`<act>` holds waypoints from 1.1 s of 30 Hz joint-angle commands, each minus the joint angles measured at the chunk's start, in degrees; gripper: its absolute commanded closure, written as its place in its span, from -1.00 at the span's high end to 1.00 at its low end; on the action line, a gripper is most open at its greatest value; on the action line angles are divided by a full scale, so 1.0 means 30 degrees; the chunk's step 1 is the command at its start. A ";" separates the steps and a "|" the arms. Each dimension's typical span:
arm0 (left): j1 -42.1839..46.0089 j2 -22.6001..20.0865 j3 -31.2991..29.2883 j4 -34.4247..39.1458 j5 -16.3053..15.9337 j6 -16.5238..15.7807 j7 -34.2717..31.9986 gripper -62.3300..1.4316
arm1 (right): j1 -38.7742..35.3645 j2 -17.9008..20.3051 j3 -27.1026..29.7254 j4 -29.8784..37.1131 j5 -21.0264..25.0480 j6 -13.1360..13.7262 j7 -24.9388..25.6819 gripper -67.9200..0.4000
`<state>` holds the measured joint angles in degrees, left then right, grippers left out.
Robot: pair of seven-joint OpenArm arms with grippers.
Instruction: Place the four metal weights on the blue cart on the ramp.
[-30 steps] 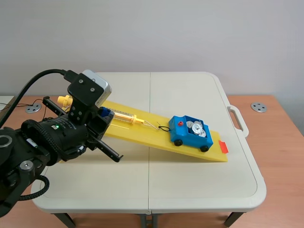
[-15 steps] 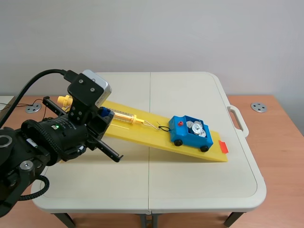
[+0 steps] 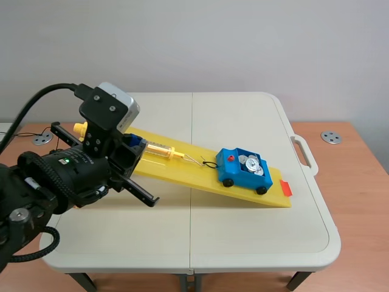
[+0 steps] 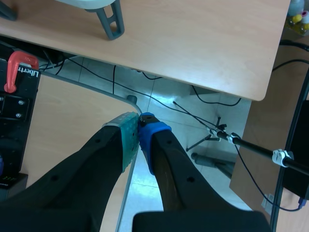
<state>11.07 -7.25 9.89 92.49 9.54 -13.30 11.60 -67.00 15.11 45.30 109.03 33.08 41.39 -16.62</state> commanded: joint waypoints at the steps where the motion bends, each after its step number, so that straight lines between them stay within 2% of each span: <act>1: 0.0627 -0.0590 -0.0109 0.3730 -0.0976 0.1246 -0.2368 -0.83 | 0.0495 0.0976 0.0685 0.1333 0.1719 0.0445 0.1661 -0.93; 3: 0.1413 -0.0998 -0.0160 0.4561 -0.0976 0.1260 -0.2259 -0.73 | 0.1122 0.1253 0.0656 0.1333 0.1719 0.0445 0.1719 -0.93; 6: 0.2725 -0.1545 -0.0408 0.5807 -0.1078 0.1260 -0.2033 -0.70 | 0.2280 0.1596 0.0627 0.1333 0.1814 0.0445 0.1734 -0.93; 8: 0.3643 -0.1800 -0.0605 0.6586 -0.1508 0.1260 -0.1945 -0.69 | 0.3126 0.1698 0.0597 0.1333 0.2208 0.0445 0.1719 -0.93; 11: 0.5020 -0.2004 -0.0969 0.7657 -0.1559 0.1260 -0.1836 -0.57 | 0.4473 0.1821 0.0175 0.1333 0.2448 0.0445 0.1647 -0.90; 13: 0.5916 -0.2004 -0.1217 0.8313 -0.1559 0.1260 -0.1843 -0.42 | 0.5355 0.1851 -0.0379 0.1333 0.2506 0.0445 0.1333 -0.71; 16: 0.7147 -0.1996 -0.1494 0.9187 -0.1574 0.1253 -0.1836 -0.13 | 0.6550 0.1843 -0.1581 0.1333 0.2506 0.0445 0.1224 -0.15; 19: 0.8189 -0.1996 -0.1632 0.9916 -0.2135 0.1260 -0.1851 0.26 | 0.7803 0.1843 -0.3060 0.1333 0.2565 0.0445 0.1231 0.37; 23: 0.9355 -0.1989 -0.1625 1.0455 -0.3075 0.1581 -0.1945 0.82 | 0.9275 0.1836 -0.4903 0.1333 0.2470 0.0445 0.1297 0.88; 24: 0.9602 -0.1982 -0.1625 1.0484 -0.3257 0.1712 -0.2040 0.97 | 0.9624 0.1836 -0.5304 0.1333 0.2441 0.0445 0.1297 0.96; 25: 0.9792 -0.1982 -0.1625 1.0484 -0.3402 0.1756 -0.2084 1.00 | 0.9938 0.1836 -0.5690 0.1333 0.2397 0.0445 0.1297 0.95; 33: 1.0593 -0.1967 -0.1625 1.0477 -0.3483 0.1756 -0.2397 1.00 | 1.1511 0.1829 -0.8378 0.1333 0.1814 0.0445 0.1348 0.95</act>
<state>42.37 -12.84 5.58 117.60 2.28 -10.57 11.94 -32.99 17.80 17.37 109.03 35.16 41.39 -17.47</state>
